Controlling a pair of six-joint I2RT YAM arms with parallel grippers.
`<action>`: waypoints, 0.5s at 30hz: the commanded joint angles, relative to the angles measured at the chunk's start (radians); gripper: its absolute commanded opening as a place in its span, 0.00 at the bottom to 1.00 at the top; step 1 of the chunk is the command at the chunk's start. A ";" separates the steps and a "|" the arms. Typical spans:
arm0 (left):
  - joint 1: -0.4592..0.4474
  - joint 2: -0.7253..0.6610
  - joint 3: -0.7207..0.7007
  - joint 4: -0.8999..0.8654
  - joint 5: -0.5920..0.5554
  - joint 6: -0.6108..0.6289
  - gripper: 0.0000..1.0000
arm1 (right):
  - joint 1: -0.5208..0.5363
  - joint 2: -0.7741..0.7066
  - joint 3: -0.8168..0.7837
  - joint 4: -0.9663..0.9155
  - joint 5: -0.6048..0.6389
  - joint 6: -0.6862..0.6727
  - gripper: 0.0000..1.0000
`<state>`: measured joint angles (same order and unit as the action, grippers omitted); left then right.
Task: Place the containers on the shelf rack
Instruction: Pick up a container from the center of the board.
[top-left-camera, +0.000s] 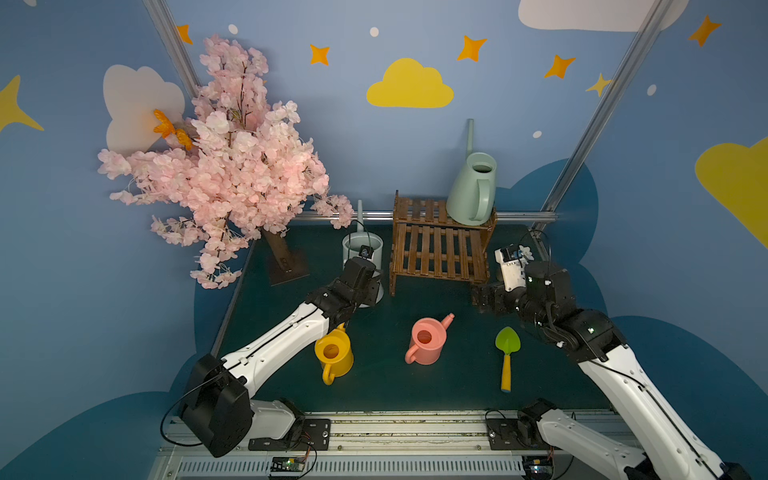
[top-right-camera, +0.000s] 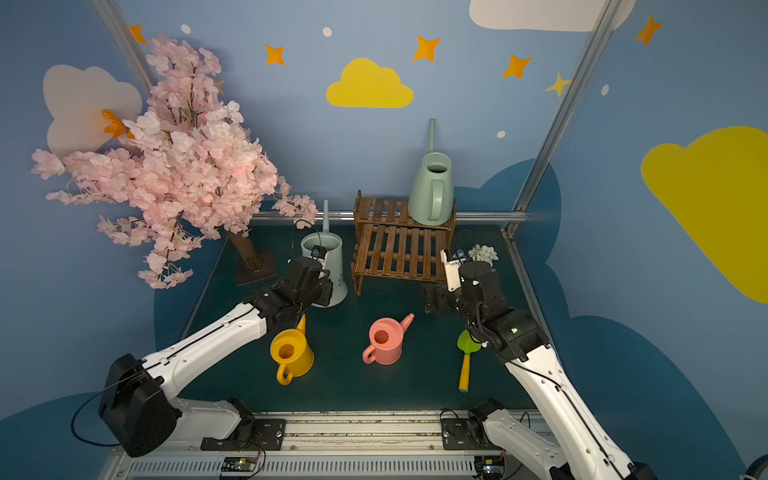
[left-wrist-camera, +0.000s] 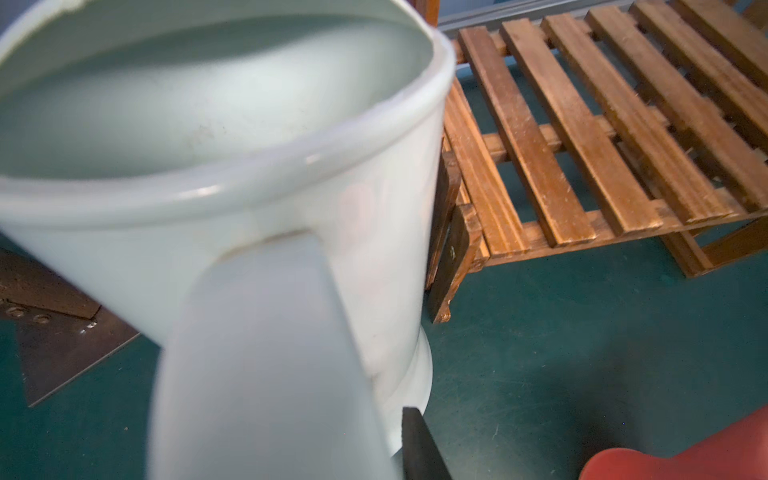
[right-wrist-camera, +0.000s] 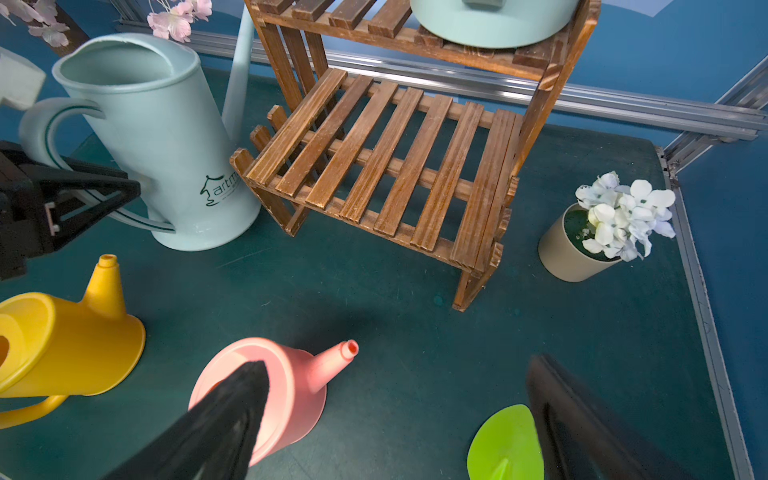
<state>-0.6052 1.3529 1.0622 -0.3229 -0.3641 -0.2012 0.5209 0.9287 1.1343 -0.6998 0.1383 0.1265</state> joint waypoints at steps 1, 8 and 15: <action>0.008 -0.043 0.059 -0.014 0.020 0.024 0.17 | 0.007 -0.010 -0.008 0.013 0.009 0.009 0.98; 0.016 -0.066 0.130 -0.031 0.040 0.048 0.17 | 0.007 -0.030 -0.014 0.028 0.026 0.007 0.98; 0.019 -0.087 0.209 -0.050 0.088 0.068 0.17 | 0.006 -0.050 -0.011 0.029 0.023 0.008 0.98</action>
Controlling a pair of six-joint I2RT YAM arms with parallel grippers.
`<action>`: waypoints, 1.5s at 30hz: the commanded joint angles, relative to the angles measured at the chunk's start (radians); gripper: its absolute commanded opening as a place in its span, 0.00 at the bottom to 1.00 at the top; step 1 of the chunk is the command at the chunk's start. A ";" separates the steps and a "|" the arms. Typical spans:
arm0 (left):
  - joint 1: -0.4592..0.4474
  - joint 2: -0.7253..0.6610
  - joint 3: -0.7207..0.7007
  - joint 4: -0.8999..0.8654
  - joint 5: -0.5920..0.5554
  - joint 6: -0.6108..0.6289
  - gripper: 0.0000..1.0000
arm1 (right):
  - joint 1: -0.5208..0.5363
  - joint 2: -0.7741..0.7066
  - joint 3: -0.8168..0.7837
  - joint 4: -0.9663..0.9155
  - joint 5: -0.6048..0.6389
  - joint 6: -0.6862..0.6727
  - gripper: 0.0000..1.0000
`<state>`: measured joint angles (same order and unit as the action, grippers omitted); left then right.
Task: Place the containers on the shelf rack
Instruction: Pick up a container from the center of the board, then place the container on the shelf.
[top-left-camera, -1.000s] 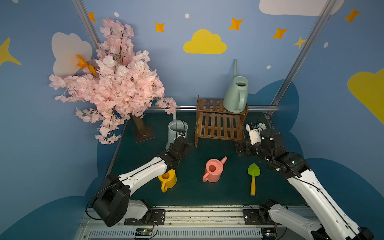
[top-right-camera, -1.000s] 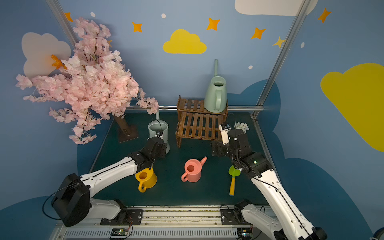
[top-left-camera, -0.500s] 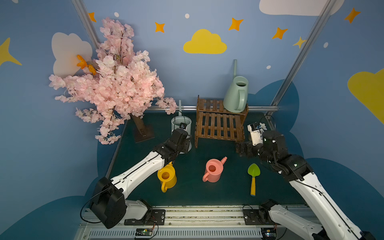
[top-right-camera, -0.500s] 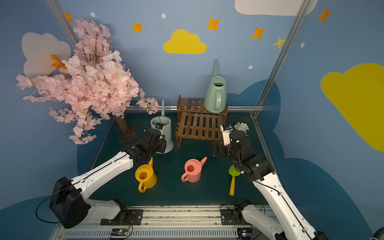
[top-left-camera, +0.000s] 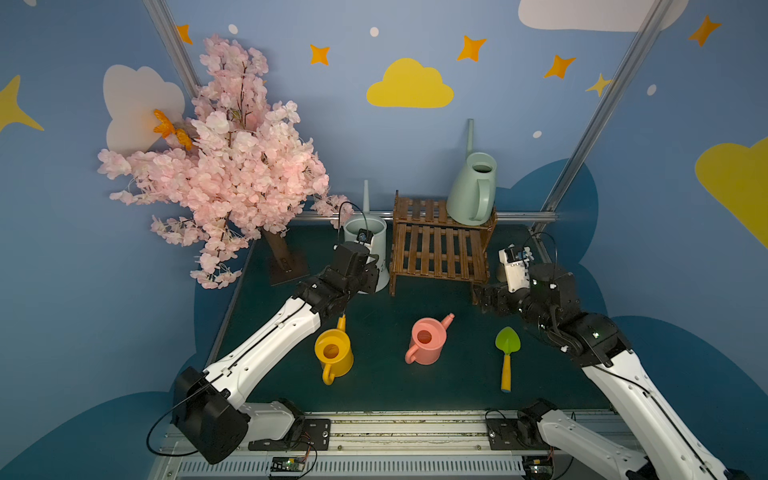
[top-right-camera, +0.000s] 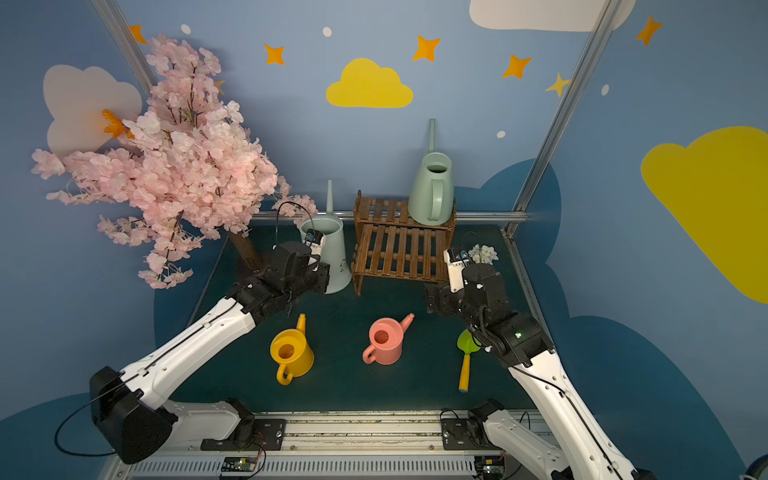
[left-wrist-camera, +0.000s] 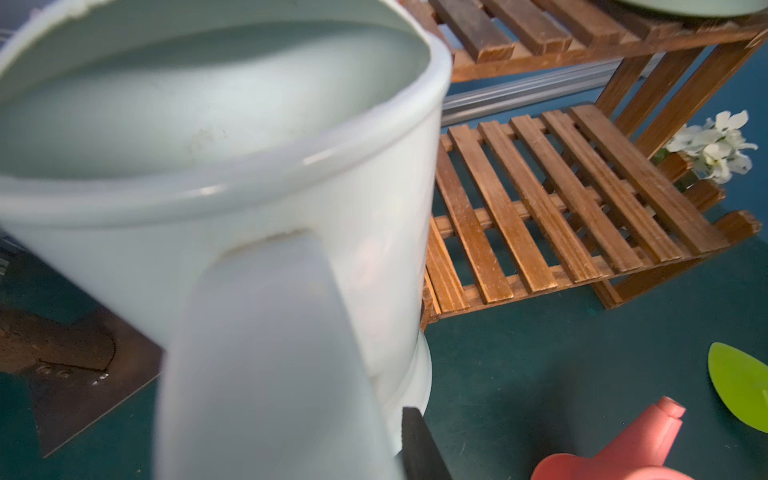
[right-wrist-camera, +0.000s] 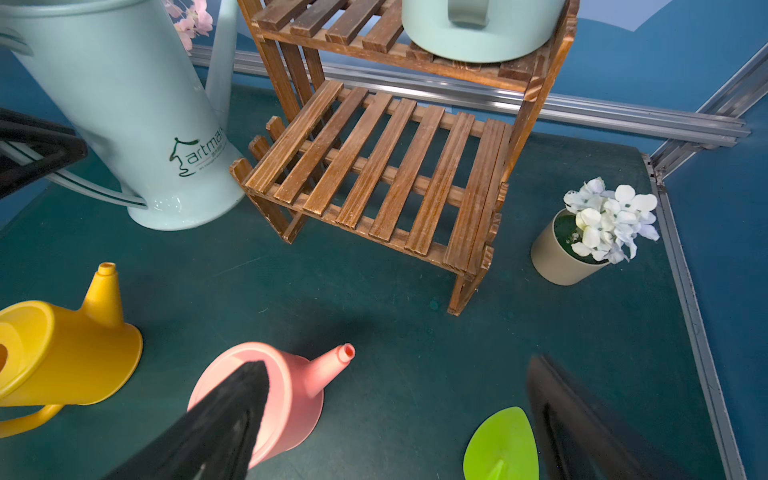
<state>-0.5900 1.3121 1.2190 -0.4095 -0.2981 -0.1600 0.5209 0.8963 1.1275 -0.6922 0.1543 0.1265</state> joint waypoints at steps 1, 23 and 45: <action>0.003 -0.051 0.061 0.035 0.022 0.032 0.17 | 0.007 -0.022 -0.004 0.021 0.005 0.009 0.98; 0.077 -0.037 0.336 -0.038 0.241 0.138 0.17 | 0.007 -0.053 0.000 0.006 0.001 0.004 0.98; -0.010 0.457 1.072 -0.324 0.303 0.154 0.17 | 0.007 -0.060 -0.014 -0.007 0.003 0.004 0.98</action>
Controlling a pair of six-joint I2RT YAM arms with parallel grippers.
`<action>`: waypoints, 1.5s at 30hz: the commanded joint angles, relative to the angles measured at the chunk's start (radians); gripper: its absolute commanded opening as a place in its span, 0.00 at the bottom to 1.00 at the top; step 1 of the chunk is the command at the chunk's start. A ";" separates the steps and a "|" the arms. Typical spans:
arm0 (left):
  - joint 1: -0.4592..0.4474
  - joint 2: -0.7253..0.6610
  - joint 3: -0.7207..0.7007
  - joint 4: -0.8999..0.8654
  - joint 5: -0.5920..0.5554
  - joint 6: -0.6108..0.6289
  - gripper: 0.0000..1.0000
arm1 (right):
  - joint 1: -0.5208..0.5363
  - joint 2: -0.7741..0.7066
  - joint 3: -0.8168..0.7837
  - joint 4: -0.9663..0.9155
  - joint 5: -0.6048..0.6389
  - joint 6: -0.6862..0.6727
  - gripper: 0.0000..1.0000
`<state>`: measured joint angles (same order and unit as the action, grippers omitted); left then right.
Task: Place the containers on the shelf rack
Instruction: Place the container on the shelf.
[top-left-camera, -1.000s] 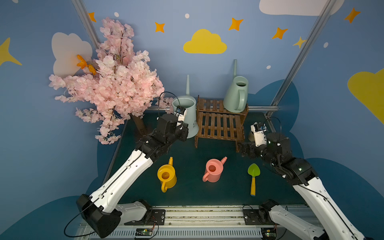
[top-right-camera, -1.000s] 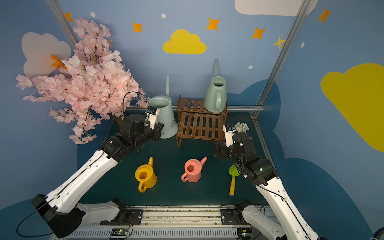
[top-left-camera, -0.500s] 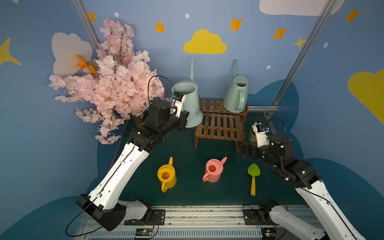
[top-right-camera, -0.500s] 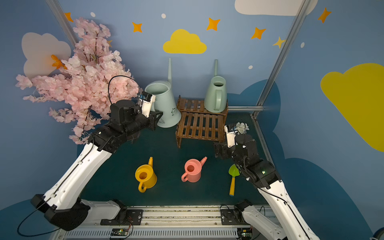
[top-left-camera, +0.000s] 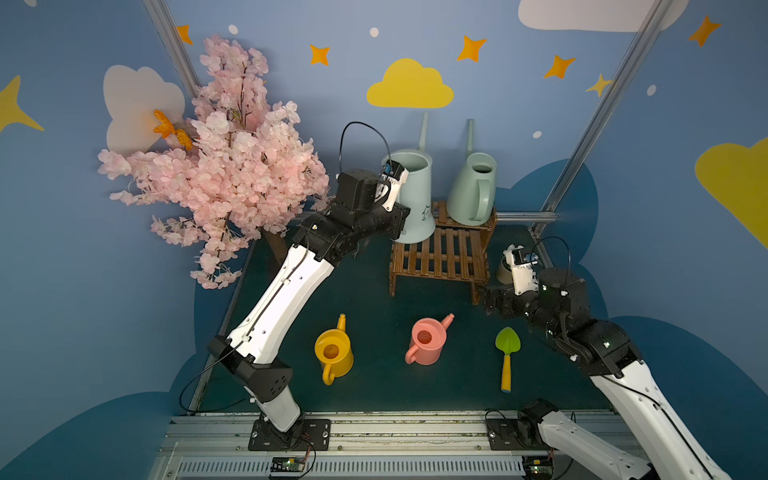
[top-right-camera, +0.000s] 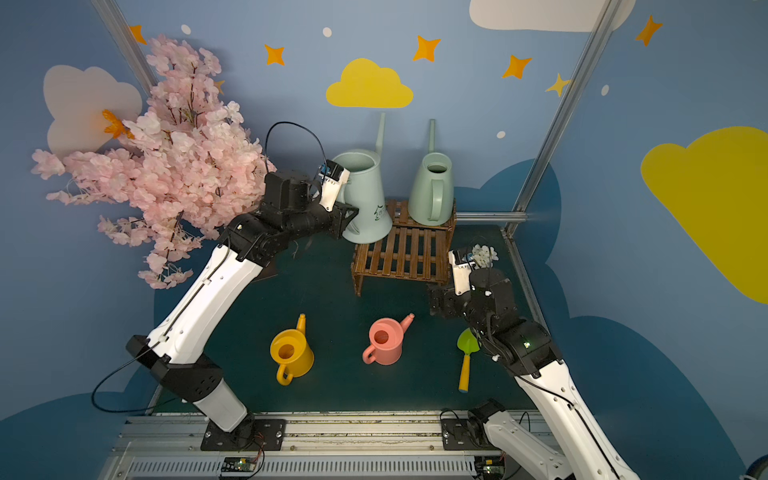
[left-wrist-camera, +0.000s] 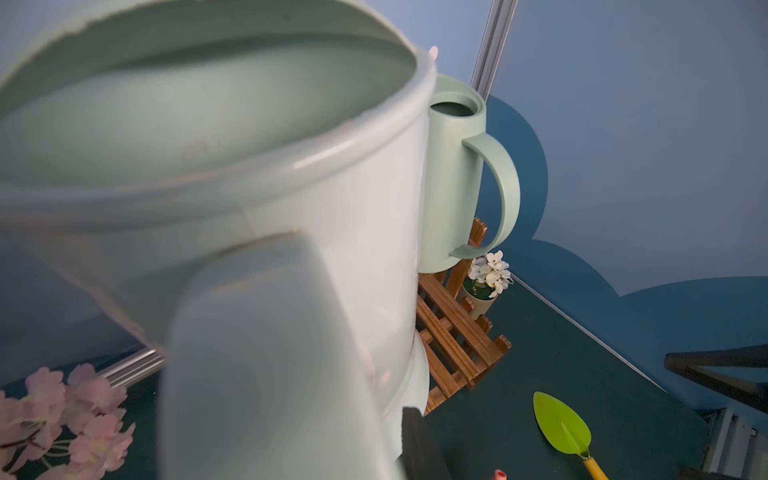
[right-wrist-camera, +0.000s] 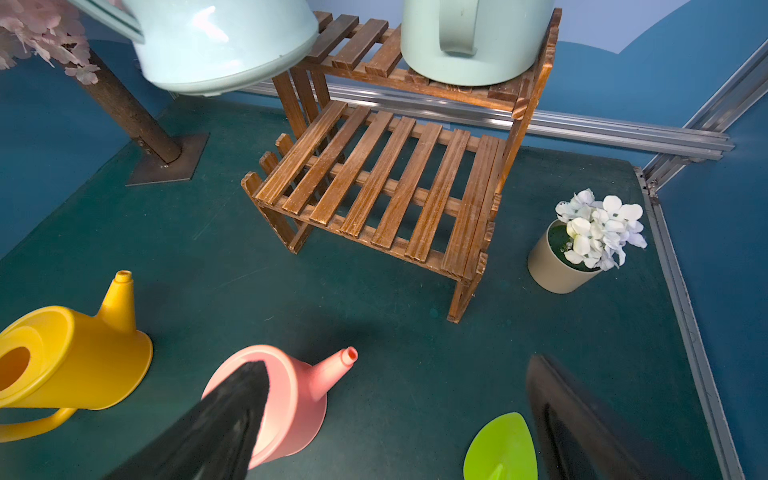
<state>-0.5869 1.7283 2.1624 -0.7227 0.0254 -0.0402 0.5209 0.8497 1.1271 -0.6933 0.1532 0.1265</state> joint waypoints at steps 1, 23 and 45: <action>-0.018 0.075 0.183 -0.035 -0.024 0.038 0.17 | 0.007 -0.015 -0.013 -0.007 0.006 0.004 0.98; -0.030 0.365 0.502 -0.037 -0.099 0.068 0.19 | 0.005 -0.010 -0.020 -0.018 0.031 -0.027 0.98; -0.058 0.458 0.502 0.103 -0.259 0.111 0.22 | 0.004 -0.004 -0.009 -0.018 0.034 -0.042 0.97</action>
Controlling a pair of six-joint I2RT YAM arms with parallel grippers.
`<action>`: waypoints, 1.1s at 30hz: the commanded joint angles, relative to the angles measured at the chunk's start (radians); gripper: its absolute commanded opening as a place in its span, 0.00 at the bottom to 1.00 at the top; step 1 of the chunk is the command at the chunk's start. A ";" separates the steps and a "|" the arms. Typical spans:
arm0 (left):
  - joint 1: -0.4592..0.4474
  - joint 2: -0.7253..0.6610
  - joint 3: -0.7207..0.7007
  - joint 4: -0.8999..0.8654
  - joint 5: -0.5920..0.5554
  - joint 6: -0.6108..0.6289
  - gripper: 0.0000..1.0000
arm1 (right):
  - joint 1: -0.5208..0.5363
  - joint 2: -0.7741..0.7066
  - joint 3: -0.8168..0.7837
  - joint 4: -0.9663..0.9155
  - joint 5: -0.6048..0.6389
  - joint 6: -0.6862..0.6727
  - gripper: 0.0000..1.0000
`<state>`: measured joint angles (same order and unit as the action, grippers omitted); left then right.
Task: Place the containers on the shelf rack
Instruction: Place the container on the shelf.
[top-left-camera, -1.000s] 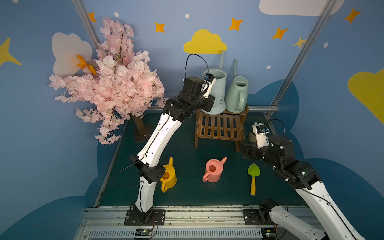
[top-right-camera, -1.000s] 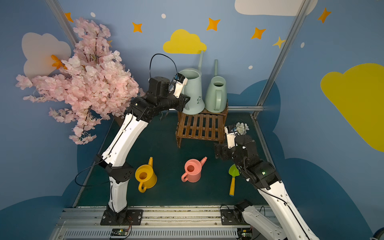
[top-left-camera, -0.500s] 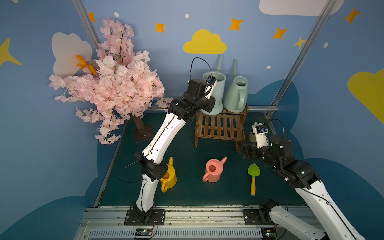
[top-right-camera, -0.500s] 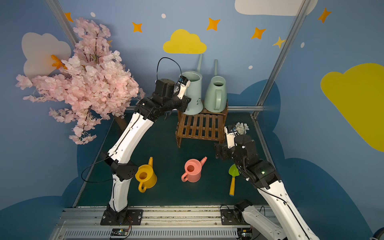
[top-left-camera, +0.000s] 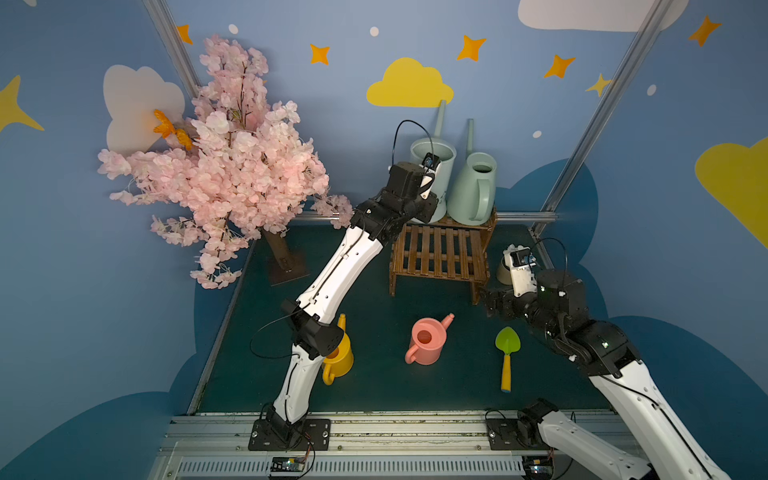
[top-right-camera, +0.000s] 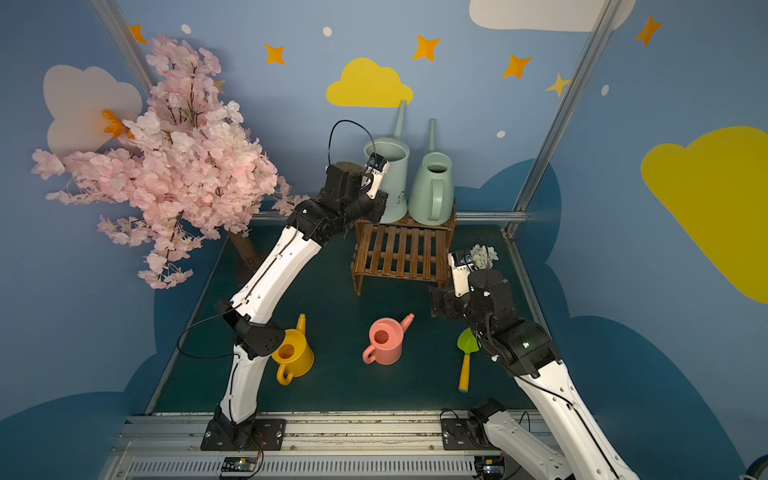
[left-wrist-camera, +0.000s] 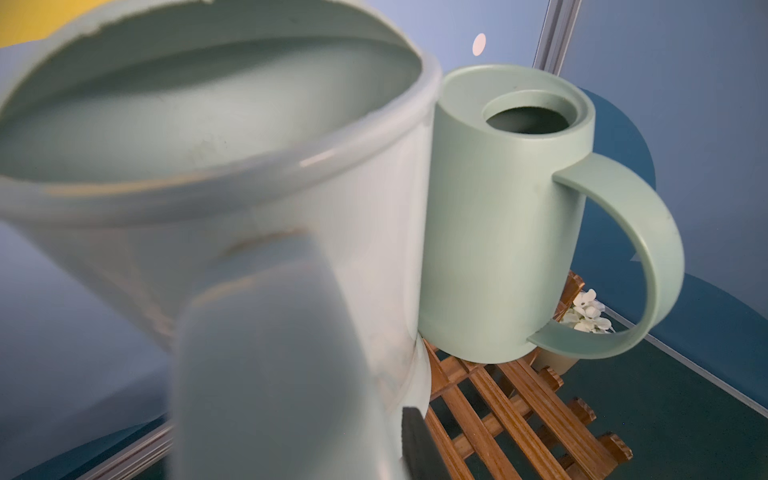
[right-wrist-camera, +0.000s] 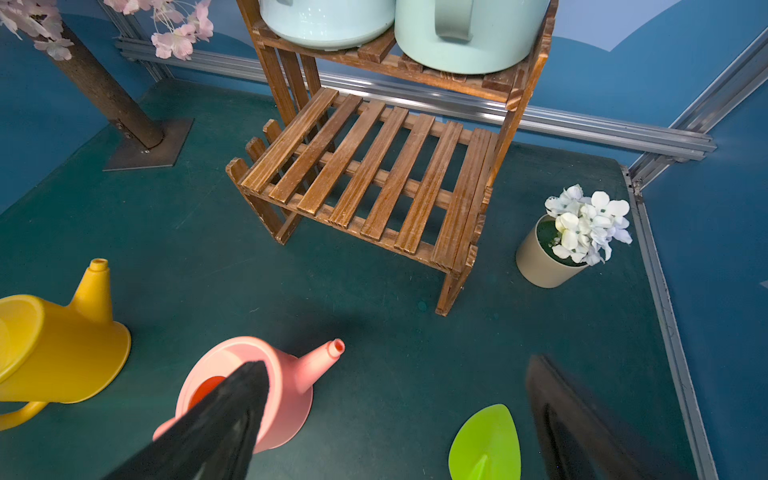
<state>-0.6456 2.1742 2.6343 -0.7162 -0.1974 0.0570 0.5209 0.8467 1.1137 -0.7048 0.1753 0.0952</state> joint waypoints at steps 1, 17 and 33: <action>0.002 0.014 0.030 0.096 -0.034 0.011 0.23 | 0.005 -0.001 0.004 -0.007 0.012 -0.012 0.98; -0.001 -0.002 -0.006 0.067 -0.012 -0.055 0.34 | 0.003 0.009 0.000 -0.005 0.007 -0.015 0.97; -0.017 -0.042 -0.056 0.059 0.052 -0.113 0.38 | 0.003 -0.007 -0.018 -0.004 0.004 -0.009 0.98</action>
<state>-0.6552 2.1742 2.5832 -0.6647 -0.1738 -0.0376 0.5209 0.8532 1.1065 -0.7074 0.1753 0.0887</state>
